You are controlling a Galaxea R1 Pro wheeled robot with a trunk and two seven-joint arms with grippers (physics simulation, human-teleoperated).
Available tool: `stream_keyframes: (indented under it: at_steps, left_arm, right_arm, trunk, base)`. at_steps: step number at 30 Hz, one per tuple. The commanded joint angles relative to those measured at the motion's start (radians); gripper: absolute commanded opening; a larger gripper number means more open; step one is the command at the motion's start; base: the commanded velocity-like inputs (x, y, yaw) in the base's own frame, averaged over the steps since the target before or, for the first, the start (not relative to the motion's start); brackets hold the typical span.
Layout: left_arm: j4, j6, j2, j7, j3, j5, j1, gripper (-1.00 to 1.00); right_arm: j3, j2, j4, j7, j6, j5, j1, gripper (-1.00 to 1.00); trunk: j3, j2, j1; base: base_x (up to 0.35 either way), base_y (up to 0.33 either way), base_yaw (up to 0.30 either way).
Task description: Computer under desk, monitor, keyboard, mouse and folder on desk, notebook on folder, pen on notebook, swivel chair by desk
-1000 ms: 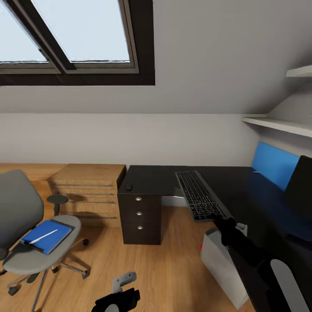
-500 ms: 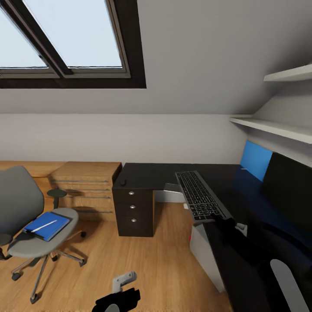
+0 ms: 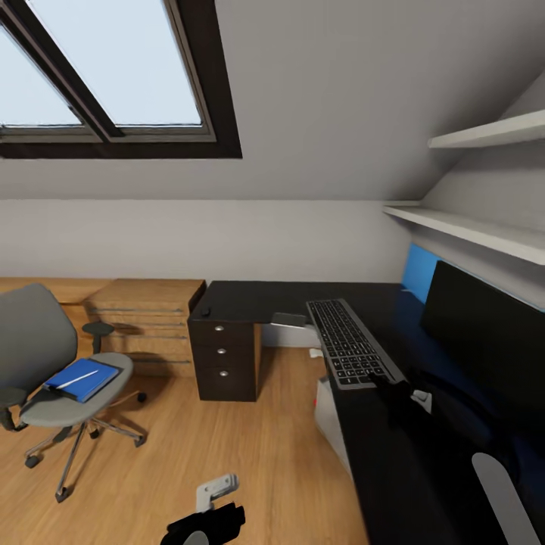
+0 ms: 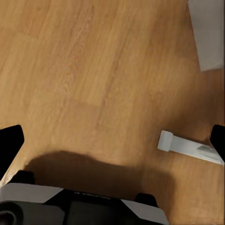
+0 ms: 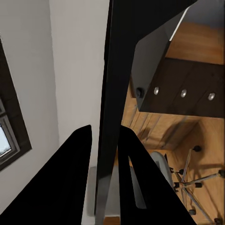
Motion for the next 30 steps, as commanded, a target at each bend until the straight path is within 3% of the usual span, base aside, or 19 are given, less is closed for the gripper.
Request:
stream_keyframes:
  at_steps: [1, 6, 13, 16, 22, 26, 30]
  left_arm:
    - [-0.002, 0.002, 0.001, 0.007, -0.002, 0.005, -0.001, 1.0]
    - [-0.006, 0.002, 0.004, 0.007, 0.001, 0.004, -0.001, 1.0]
    - [-0.012, 0.002, 0.007, 0.006, 0.006, 0.005, -0.001, 1.0]
    - [-0.015, 0.001, 0.01, 0.003, 0.013, 0.005, -0.001, 1.0]
    - [-0.045, 0.001, 0.011, 0.003, 0.012, 0.005, -0.001, 1.0]
    - [-0.047, 0.002, 0.011, 0.003, 0.012, 0.004, -0.001, 1.0]
    - [-0.048, 0.002, 0.011, 0.003, 0.013, 0.005, -0.001, 1.0]
  right_arm:
    - [-0.002, 0.0, 0.0, -0.008, 0.001, -0.016, -0.001, -1.0]
    - [-0.003, -0.001, 0.003, -0.006, 0.0, -0.017, -0.001, -1.0]
    - [-0.003, 0.003, 0.028, 0.049, 0.001, -0.016, -0.001, -1.0]
    - [0.0, 0.007, 0.115, 0.061, -0.003, -0.038, -0.001, -1.0]
    - [0.005, 0.008, 0.128, 0.061, -0.007, -0.037, -0.001, -1.0]
    - [0.009, 0.008, 0.133, 0.06, -0.042, -0.035, -0.001, -1.0]
    - [0.021, 0.007, 0.183, 0.061, -0.158, -0.019, -0.001, -1.0]
  trunk:
    - [0.001, 0.006, -0.004]
    - [0.017, 0.041, -0.023]
    - [0.039, 0.09, -0.05]
    - [0.039, 0.09, -0.05]
    - [0.039, 0.09, -0.05]
    - [0.039, 0.09, -0.05]
    - [0.039, 0.09, -0.05]
  base:
    - [-0.276, -0.237, 0.0]
    - [-0.276, -0.237, 0.0]
    - [-0.276, -0.237, 0.0]
    - [-0.032, -0.027, 0.0]
    - [-0.009, -0.002, 0.0]
    - [-0.254, 0.0, 0.0]
    - [-0.182, 0.0, 0.0]
